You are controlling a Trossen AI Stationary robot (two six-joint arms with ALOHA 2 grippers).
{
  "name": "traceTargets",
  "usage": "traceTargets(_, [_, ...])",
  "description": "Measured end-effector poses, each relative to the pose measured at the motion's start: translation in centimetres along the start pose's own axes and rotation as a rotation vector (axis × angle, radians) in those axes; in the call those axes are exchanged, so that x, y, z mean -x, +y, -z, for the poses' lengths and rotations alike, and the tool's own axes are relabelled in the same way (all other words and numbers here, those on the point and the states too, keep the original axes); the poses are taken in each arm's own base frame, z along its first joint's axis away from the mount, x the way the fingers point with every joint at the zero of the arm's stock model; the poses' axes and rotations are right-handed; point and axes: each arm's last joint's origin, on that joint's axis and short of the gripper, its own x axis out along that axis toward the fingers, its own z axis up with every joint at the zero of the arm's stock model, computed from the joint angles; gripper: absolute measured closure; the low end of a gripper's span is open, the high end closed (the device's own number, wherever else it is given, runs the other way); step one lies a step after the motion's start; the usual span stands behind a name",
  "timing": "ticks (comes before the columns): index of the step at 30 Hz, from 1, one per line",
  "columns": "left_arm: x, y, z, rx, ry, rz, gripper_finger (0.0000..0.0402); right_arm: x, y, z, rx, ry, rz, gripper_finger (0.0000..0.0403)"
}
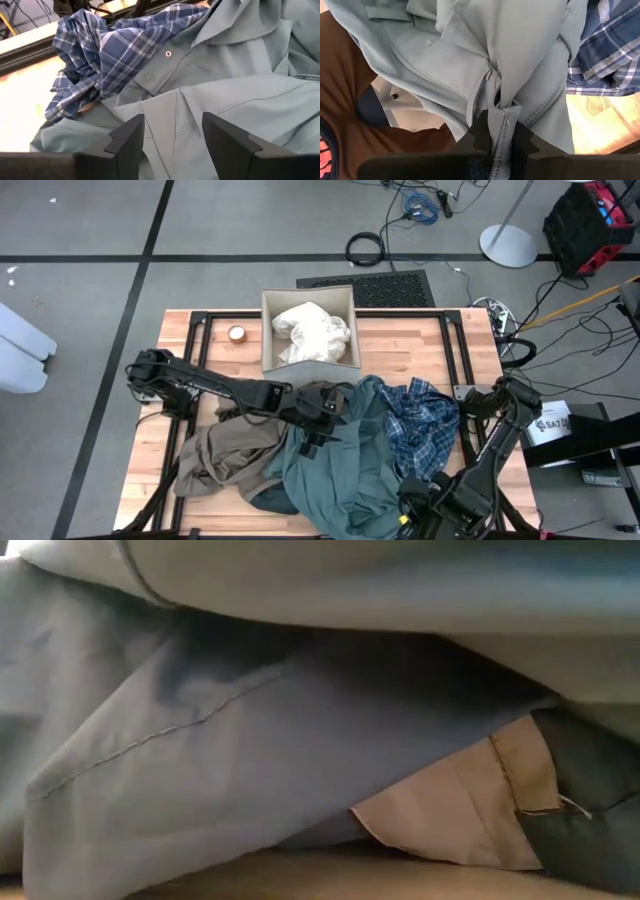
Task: Sort clothes
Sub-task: Put the green pants into the laundry bin
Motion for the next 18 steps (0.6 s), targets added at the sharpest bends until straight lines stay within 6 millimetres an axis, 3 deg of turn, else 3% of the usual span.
traceTargets(8, [-0.4, 0.3, 0.3, 0.002, -0.002, -0.033, 0.0191, 0.0, 0.0, 0.0, -0.002, 0.0, 0.001, 0.0385])
traceTargets(18, [-4.2, 1.3, 3.8, 0.174, 0.133, -0.028, 0.0191, 0.0, 0.0, 0.0, -0.004, 0.0, 0.0, 0.0385])
